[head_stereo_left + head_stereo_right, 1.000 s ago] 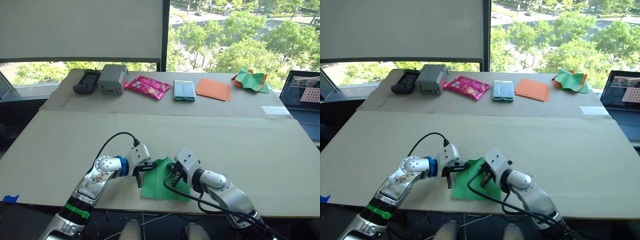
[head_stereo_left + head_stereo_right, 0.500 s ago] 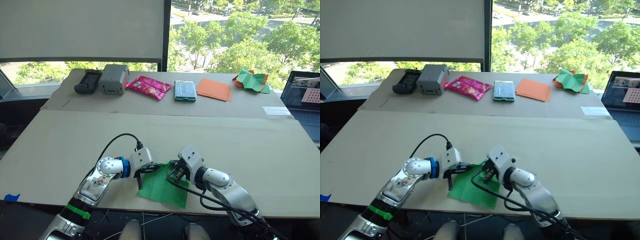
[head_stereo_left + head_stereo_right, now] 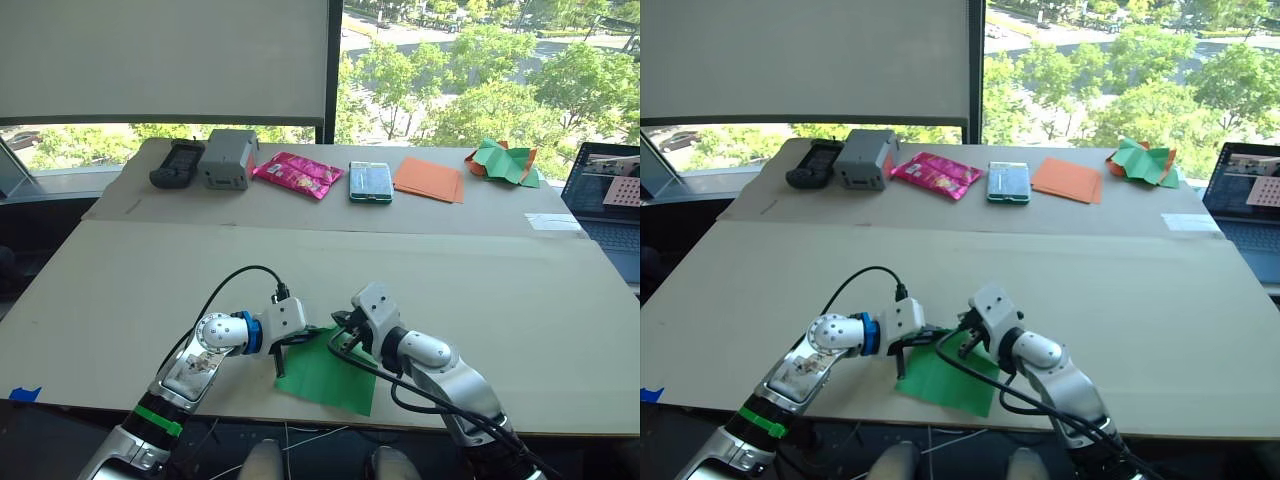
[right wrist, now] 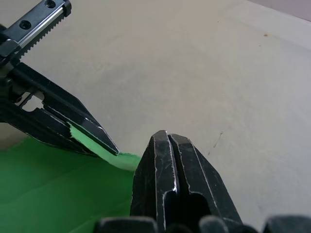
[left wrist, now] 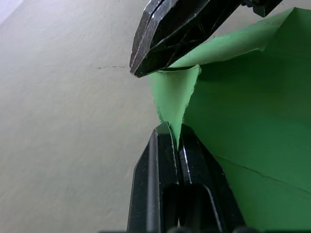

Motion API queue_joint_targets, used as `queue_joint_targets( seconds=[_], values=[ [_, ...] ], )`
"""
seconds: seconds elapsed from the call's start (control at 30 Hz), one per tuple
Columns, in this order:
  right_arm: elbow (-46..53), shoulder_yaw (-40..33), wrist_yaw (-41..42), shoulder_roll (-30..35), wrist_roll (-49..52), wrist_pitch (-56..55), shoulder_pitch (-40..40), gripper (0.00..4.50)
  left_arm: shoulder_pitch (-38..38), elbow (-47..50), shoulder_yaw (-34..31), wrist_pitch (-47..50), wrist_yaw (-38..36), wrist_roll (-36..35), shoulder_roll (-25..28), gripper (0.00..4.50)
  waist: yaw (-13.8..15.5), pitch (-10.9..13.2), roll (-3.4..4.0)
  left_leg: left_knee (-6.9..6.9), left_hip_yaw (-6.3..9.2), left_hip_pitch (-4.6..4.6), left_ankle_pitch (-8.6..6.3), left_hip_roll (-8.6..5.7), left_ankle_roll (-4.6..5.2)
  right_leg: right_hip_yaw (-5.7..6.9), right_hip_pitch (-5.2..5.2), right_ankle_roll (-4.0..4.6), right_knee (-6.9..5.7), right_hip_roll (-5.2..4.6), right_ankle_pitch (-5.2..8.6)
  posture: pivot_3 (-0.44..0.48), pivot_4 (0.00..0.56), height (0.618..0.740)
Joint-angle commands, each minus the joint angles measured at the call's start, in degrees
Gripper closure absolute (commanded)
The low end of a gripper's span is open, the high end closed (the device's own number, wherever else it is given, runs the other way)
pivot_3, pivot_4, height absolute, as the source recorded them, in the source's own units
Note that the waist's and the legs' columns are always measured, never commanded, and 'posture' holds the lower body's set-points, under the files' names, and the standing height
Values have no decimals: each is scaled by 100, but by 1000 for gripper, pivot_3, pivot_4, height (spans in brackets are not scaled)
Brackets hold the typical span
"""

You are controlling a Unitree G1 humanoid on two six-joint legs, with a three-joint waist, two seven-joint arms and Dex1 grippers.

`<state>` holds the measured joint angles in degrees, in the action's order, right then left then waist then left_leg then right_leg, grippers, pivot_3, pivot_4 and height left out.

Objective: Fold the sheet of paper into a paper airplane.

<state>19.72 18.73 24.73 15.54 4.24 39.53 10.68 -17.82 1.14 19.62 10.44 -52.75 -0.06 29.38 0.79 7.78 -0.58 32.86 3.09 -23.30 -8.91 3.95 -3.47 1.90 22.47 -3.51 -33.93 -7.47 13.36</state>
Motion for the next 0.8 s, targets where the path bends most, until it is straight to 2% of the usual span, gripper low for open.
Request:
queue_joint_targets(
  seconds=[0.03, 0.2, 0.33, 0.4, 0.67, 0.7, 0.8],
  values=[
    [-4, 57, -45, 56, -95, 124, 27, 4500, 0, -124, 140, -65, -37, 167, 38, 4451, -2, 0, 0, 0, 0, 0, 0, 0, 0, 0, 0, 0, 0, 0, 0, 0, 150, 706],
    [-160, 43, -98, 62, -130, 329, 69, 4500, 5, -34, 65, -107, -153, 71, 79, 4451, -10, -7, 7, 0, 0, 3, 0, 0, 0, 0, 0, 0, -3, 0, 0, 0, 150, 706],
    [-211, 71, -133, 61, -146, 375, 67, 4500, 0, 188, -118, 132, -327, -160, 208, 3240, -14, -10, 9, 0, 1, 4, 0, 1, 0, 0, 0, 0, -5, 0, 0, 0, 150, 706],
    [-216, 84, -146, 57, -145, 390, 72, 4500, -25, 411, -352, 582, -561, -555, 328, 2598, -19, -10, 9, 0, 1, 4, 0, 1, 0, 0, 1, 0, -5, 0, 0, 0, 150, 706],
    [-183, 123, -185, 90, -165, 422, 1, 4500, -410, 471, -858, 1632, -1257, -1725, 503, 2598, -18, -9, 10, 0, 2, 1, 0, 1, 0, 0, 3, 0, -4, 0, 0, 0, 150, 706],
    [-173, 128, -190, 93, -167, 425, -12, 4500, -480, 428, -893, 1711, -1339, -1847, 479, 3144, -19, -9, 10, 1, 1, 1, 0, 1, 0, 0, 3, 0, -4, 0, 0, 0, 150, 706],
    [-153, 128, -215, 92, -173, 449, -31, 4500, -700, 196, -875, 1818, -1436, -1989, 395, 4103, -16, -9, 9, 1, 1, 1, 0, 1, 1, 0, 2, 0, -5, 0, 0, 0, 150, 706]
  ],
)
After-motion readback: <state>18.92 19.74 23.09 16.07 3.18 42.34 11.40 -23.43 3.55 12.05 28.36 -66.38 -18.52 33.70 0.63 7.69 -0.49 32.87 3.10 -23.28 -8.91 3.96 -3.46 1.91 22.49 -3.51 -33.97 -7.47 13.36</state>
